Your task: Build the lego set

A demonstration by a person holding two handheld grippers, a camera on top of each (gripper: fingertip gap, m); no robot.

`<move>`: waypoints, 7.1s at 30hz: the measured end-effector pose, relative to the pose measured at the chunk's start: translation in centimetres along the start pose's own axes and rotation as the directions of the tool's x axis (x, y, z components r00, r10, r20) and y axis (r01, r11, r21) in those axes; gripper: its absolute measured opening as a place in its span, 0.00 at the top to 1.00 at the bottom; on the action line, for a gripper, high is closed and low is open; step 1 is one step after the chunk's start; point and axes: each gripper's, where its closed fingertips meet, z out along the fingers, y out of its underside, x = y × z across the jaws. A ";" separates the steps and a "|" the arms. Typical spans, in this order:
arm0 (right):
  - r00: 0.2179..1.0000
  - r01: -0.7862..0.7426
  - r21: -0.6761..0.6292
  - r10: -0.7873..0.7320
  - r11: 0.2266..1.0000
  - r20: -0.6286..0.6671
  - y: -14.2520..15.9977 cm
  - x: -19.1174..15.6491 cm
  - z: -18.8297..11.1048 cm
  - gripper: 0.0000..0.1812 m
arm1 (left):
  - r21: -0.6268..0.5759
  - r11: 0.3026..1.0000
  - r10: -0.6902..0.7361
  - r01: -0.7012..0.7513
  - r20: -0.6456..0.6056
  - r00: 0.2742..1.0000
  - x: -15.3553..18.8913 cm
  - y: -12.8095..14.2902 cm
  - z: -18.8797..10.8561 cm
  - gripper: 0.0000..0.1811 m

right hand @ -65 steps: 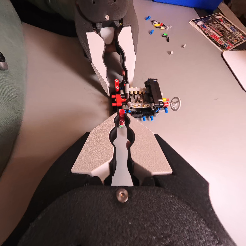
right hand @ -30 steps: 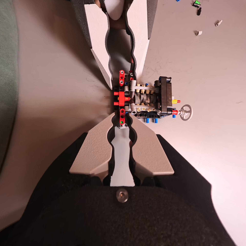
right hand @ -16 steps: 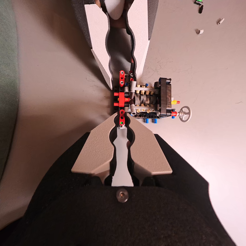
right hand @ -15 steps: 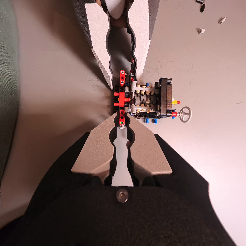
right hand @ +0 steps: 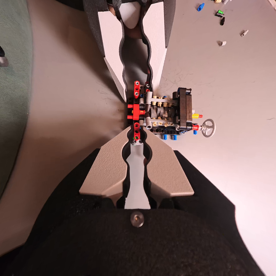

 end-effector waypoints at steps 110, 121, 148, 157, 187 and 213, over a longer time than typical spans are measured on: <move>0.998 -0.029 0.191 0.041 0.981 -0.057 0.9 0.2 -1.0 0.94 | -0.112 0.993 -0.040 0.030 -0.087 0.995 0.3 -4.7 1.4 0.91; 0.988 0.126 0.268 -0.096 0.955 -0.123 -0.5 -0.3 -2.0 0.96 | -0.065 0.995 -0.089 0.080 -0.149 0.985 1.3 -5.4 1.6 0.92; 0.996 0.070 0.262 -0.051 0.962 -0.080 0.0 -0.3 -2.5 0.92 | 0.038 0.977 0.212 -0.209 -0.098 0.972 1.4 -6.8 2.1 0.96; 0.990 0.099 0.216 -0.074 0.971 -0.123 0.2 0.0 -2.1 0.96 | 0.024 0.981 0.195 -0.194 -0.070 0.978 0.6 -6.4 1.8 0.90; 0.971 0.191 0.104 -0.172 0.976 -0.167 1.1 -0.2 -1.2 0.96 | -0.032 0.978 0.203 -0.207 -0.102 0.974 0.8 -6.1 2.3 0.92; 0.982 0.152 0.053 -0.144 0.987 -0.122 2.8 -0.2 -0.8 0.96 | -0.111 0.972 0.194 -0.208 -0.124 0.973 1.1 -5.5 2.8 0.97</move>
